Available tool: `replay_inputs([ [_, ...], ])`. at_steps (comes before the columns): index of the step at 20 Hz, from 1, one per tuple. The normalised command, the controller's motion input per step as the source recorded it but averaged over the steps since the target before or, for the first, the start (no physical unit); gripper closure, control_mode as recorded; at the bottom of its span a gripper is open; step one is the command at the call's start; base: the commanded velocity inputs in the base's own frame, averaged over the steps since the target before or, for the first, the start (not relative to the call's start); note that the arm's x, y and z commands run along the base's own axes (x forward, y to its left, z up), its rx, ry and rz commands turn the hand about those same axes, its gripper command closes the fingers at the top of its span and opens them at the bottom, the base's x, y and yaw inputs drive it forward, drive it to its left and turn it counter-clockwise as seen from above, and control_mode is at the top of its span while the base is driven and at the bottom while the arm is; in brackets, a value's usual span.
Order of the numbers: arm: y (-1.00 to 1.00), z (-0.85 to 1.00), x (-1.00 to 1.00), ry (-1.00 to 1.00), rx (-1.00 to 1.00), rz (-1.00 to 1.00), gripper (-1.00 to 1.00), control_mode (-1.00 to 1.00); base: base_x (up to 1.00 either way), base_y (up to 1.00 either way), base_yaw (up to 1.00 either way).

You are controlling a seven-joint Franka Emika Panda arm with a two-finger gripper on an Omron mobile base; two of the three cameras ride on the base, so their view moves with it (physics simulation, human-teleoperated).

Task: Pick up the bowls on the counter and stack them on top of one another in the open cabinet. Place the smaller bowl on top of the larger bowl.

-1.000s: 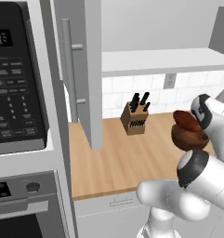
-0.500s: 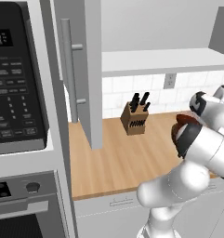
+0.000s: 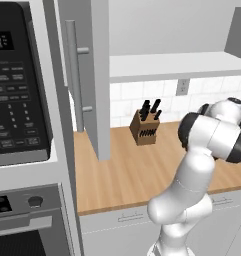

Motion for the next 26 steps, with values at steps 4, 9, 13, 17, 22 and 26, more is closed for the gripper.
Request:
replay_inputs([
  [4, 0.00, -0.03, 0.44, 0.00, 0.00, -0.05, -1.00, -1.00, 0.00, 0.00, 0.00],
  [9, -0.02, 0.49, -0.28, -0.02, 0.04, 0.00, -1.00, -1.00, 0.00, 0.00, 0.00],
  [13, -0.03, 0.69, -0.79, -0.01, 0.08, 0.01, -1.00, -1.00, 0.00, 0.00, 0.00],
  [17, -0.02, -0.11, -0.68, 0.00, 0.00, 0.11, -1.00, -1.00, 0.00, 0.00, 0.00],
  [22, 0.05, -0.73, -0.22, 0.08, 0.00, 0.12, -1.00, -1.00, 0.00, 0.00, 0.00],
  [26, 0.05, -0.66, 0.21, 0.04, 0.00, 0.07, -1.00, -1.00, 0.00, 0.00, 0.00],
])
